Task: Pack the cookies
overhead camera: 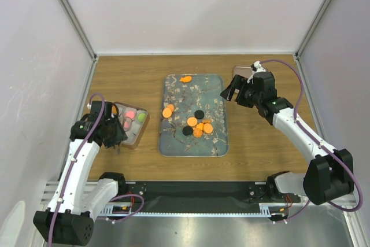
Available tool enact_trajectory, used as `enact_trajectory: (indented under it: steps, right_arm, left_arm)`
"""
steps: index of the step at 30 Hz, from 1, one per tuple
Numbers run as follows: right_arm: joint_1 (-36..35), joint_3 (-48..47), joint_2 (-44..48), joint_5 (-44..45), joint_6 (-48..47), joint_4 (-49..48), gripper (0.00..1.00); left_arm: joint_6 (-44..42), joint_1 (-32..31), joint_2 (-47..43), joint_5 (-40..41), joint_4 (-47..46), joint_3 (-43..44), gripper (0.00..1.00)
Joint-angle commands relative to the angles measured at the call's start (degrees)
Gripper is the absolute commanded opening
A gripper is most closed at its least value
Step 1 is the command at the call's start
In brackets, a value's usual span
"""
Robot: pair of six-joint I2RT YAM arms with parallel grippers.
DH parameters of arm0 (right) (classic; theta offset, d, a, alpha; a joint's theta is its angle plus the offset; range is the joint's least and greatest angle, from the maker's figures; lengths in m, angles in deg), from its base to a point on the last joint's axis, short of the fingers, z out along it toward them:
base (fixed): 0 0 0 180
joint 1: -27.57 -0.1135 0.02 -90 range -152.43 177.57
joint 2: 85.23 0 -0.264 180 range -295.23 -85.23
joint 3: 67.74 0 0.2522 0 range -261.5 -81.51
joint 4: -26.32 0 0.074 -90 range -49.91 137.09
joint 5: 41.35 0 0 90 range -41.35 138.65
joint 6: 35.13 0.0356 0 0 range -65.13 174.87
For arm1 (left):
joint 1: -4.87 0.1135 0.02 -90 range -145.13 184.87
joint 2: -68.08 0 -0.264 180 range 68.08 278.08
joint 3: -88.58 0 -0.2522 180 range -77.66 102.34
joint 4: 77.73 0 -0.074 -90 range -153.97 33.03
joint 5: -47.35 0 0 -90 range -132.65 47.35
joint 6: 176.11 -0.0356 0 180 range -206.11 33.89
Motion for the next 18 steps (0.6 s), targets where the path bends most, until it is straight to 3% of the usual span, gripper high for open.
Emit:
enact_trajectory:
  steps: [1, 12, 18]
  right_arm:
    - [0.09, -1.16, 0.52, -0.86, 0.0, -1.72, 0.87]
    - [0.18, -1.25, 0.52, -0.6, 0.0, -1.54, 0.87]
    - [0.18, -1.25, 0.44, 0.02, -0.26, -1.37, 0.87]
  left_arm:
    - [-1.28, 0.6, -0.12, -0.88, -1.65, 0.45, 0.46]
    - [-3.21, -0.53, 0.4, -1.06, -1.21, 4.76, 0.45]
    - [1.17, -15.61, 7.15, 4.82, -2.17, 11.26, 0.46]
